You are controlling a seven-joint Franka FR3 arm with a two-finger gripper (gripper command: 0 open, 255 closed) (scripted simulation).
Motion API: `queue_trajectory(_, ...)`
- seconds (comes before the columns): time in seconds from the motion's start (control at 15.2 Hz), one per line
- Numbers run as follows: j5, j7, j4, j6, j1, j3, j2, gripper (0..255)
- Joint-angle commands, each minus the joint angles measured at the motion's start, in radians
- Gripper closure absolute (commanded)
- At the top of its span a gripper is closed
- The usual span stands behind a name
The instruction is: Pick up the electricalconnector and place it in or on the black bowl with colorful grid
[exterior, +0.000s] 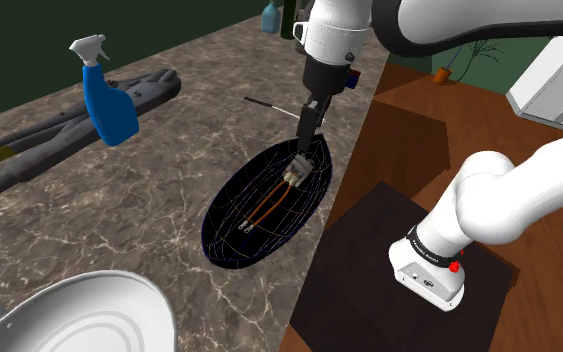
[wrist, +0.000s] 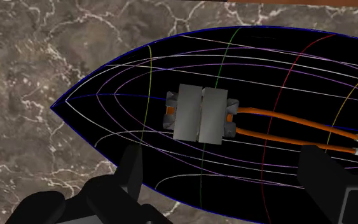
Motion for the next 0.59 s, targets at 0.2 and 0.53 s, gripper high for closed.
queue_trajectory(0.2, -0.008, -0.001, 0.091, -0.087, -0.005, -0.010, 0.005, 0)
queue_trajectory(0.53, -0.008, -0.001, 0.091, -0.087, -0.005, -0.010, 0.005, 0)
